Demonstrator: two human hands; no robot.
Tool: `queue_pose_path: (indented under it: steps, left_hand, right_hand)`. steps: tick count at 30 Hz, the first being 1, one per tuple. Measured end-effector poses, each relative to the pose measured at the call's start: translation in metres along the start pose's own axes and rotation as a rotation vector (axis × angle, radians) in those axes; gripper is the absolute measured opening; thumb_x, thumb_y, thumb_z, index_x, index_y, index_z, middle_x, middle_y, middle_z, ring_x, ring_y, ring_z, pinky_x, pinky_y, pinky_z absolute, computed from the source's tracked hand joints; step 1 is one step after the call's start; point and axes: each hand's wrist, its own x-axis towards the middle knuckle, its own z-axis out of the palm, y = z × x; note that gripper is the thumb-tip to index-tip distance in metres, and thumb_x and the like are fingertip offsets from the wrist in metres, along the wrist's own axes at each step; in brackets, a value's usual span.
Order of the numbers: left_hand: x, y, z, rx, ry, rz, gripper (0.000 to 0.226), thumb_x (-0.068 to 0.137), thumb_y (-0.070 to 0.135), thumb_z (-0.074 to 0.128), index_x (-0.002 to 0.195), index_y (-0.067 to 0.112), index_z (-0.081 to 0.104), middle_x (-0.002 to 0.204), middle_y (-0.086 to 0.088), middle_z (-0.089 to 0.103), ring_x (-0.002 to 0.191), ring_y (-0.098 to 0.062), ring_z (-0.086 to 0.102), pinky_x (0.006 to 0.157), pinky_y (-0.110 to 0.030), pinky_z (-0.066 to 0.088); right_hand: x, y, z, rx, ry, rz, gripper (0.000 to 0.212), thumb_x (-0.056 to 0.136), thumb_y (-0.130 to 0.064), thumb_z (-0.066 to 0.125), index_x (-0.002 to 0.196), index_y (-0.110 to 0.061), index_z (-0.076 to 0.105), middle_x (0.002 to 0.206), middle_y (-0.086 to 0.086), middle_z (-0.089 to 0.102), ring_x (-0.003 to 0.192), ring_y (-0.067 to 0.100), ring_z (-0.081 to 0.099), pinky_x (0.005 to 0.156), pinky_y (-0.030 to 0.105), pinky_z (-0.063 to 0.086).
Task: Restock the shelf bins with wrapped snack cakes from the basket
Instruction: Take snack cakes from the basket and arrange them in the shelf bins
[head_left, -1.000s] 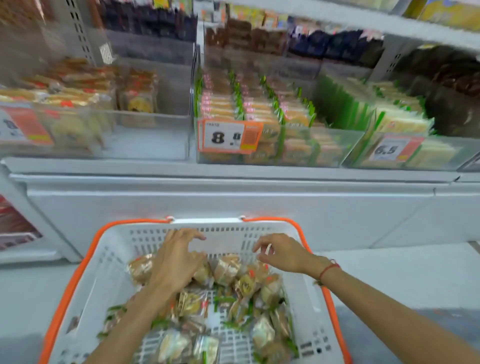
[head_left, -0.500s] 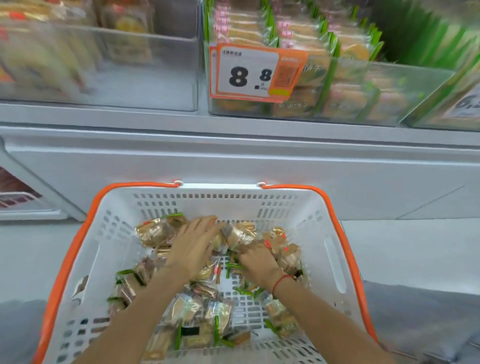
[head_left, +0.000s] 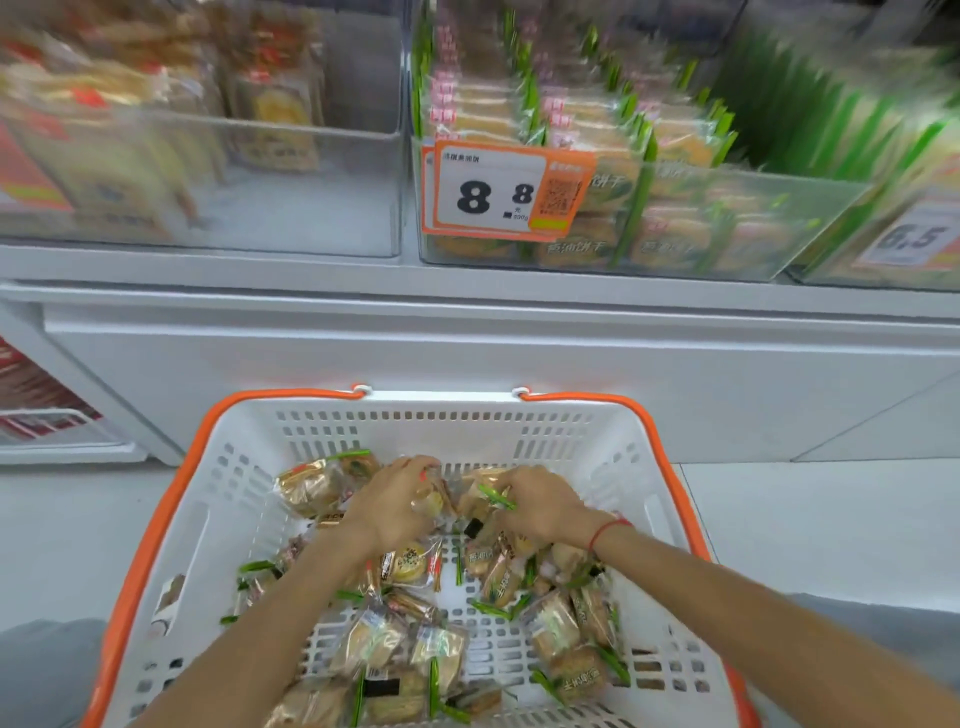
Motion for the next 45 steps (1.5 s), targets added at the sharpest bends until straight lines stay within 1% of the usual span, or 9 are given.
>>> queue_pose_path:
  steps: [2, 7, 13, 17, 20, 33, 37, 42, 45]
  left_hand:
    - [-0.011, 0.014, -0.013, -0.066, 0.0, 0.012, 0.074, 0.081, 0.023, 0.074, 0.142, 0.024, 0.033, 0.14, 0.001, 0.042, 0.122, -0.017, 0.046, 0.099, -0.029, 0.042]
    - [-0.051, 0.071, -0.051, -0.066, 0.341, 0.181, 0.062, 0.073, 0.048, 0.076, 0.122, 0.035, 0.041, 0.124, 0.018, 0.046, 0.108, -0.002, 0.047, 0.082, -0.023, 0.044]
    - [-0.061, 0.131, -0.083, -0.267, 0.631, 0.288, 0.03, 0.078, 0.049, 0.071, 0.098, 0.039, 0.051, 0.098, 0.028, 0.059, 0.089, 0.008, 0.056, 0.068, -0.012, 0.043]
    - [-0.057, 0.161, -0.107, -1.088, 0.378, 0.225, 0.013, 0.086, 0.017, 0.069, 0.097, 0.023, 0.065, 0.089, 0.007, 0.073, 0.085, -0.01, 0.068, 0.07, -0.015, 0.052]
    - [-0.062, 0.175, -0.12, -1.21, 0.28, 0.238, 0.018, 0.089, 0.026, 0.064, 0.107, 0.023, 0.068, 0.098, 0.007, 0.074, 0.096, -0.006, 0.067, 0.086, -0.02, 0.05]
    - [-0.055, 0.2, -0.164, -1.065, 0.818, 0.379, 0.026, 0.083, 0.024, 0.071, 0.106, 0.029, 0.059, 0.102, 0.012, 0.065, 0.094, -0.005, 0.06, 0.071, -0.007, 0.045]
    - [-0.048, 0.211, -0.178, -0.916, 0.623, 0.442, 0.023, 0.084, 0.026, 0.07, 0.106, 0.025, 0.061, 0.098, 0.01, 0.067, 0.093, -0.005, 0.062, 0.075, -0.009, 0.047]
    - [-0.032, 0.24, -0.184, -0.714, 0.588, 0.548, 0.017, 0.089, 0.024, 0.066, 0.105, 0.02, 0.064, 0.095, 0.007, 0.069, 0.091, -0.007, 0.064, 0.075, -0.011, 0.047]
    - [-0.028, 0.249, -0.195, -0.535, 0.661, 0.547, 0.022, 0.089, 0.03, 0.065, 0.109, 0.021, 0.063, 0.098, 0.007, 0.067, 0.09, -0.005, 0.061, 0.081, -0.026, 0.051]
  right_hand:
    - [-0.008, -0.005, -0.028, 0.151, -0.018, 0.036, 0.025, 0.085, -0.019, 0.064, 0.108, -0.011, 0.064, 0.103, 0.005, 0.064, 0.092, 0.021, 0.059, 0.071, 0.026, 0.047]
    - [-0.058, -0.03, -0.106, 0.581, 0.104, 0.062, 0.013, 0.084, -0.019, 0.068, 0.093, -0.012, 0.061, 0.067, -0.001, 0.067, 0.062, 0.011, 0.061, 0.063, 0.023, 0.049]
    - [-0.109, -0.051, -0.168, 0.857, 0.291, -0.036, 0.037, 0.086, -0.036, 0.068, 0.11, -0.011, 0.058, 0.074, 0.002, 0.072, 0.066, 0.011, 0.065, 0.067, 0.024, 0.052]
    - [-0.13, -0.054, -0.204, 0.921, 0.405, -0.103, 0.034, 0.095, -0.046, 0.05, 0.104, -0.02, 0.069, 0.085, 0.002, 0.071, 0.071, 0.01, 0.064, 0.063, 0.018, 0.049]
    - [-0.134, -0.045, -0.217, 0.788, 0.509, -0.174, 0.017, 0.092, -0.035, 0.059, 0.105, -0.027, 0.067, 0.093, -0.006, 0.066, 0.081, 0.006, 0.06, 0.068, 0.017, 0.047]
    - [-0.141, -0.026, -0.238, 1.162, 0.638, -0.334, 0.021, 0.092, -0.013, 0.061, 0.11, -0.022, 0.057, 0.097, 0.0, 0.071, 0.09, 0.013, 0.067, 0.077, 0.023, 0.053]
    - [-0.144, -0.022, -0.25, 1.479, 0.514, -0.448, 0.03, 0.094, -0.006, 0.054, 0.122, -0.017, 0.054, 0.109, 0.005, 0.07, 0.094, 0.015, 0.069, 0.078, 0.027, 0.057]
    - [-0.141, -0.026, -0.25, 1.389, 0.648, -0.421, 0.002, 0.09, -0.014, 0.061, 0.09, -0.016, 0.061, 0.094, 0.001, 0.072, 0.091, 0.014, 0.066, 0.089, 0.03, 0.05]
    - [-0.148, -0.014, -0.264, 1.185, 0.829, -0.433, 0.024, 0.083, -0.013, 0.07, 0.106, -0.017, 0.064, 0.098, -0.003, 0.073, 0.094, 0.01, 0.068, 0.082, 0.025, 0.05]
